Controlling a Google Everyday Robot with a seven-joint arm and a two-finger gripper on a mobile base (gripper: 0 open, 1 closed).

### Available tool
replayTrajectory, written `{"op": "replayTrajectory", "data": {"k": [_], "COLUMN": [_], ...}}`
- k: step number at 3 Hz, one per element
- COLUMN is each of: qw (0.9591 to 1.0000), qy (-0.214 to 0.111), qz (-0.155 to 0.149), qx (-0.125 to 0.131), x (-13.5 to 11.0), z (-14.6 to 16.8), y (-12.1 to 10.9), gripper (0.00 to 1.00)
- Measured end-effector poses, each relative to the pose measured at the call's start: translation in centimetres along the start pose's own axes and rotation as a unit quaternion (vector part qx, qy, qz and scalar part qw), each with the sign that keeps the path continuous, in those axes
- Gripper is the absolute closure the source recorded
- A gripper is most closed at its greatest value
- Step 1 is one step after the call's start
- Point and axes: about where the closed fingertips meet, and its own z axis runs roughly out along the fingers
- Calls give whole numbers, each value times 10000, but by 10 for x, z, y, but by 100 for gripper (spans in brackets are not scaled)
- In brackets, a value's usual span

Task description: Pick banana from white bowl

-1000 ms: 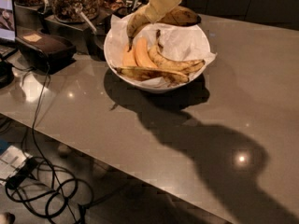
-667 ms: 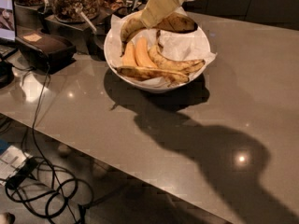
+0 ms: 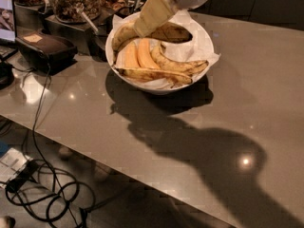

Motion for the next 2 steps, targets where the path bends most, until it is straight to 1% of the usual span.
{"op": "replayTrajectory", "data": {"k": [1,2], "qw": [9988,9965], "qy": [68,199], "qz": [140,213], "qx": [-462,-783], "x": [10,20], "z": [24,42], "y": [25,42], "gripper": [100,100]}}
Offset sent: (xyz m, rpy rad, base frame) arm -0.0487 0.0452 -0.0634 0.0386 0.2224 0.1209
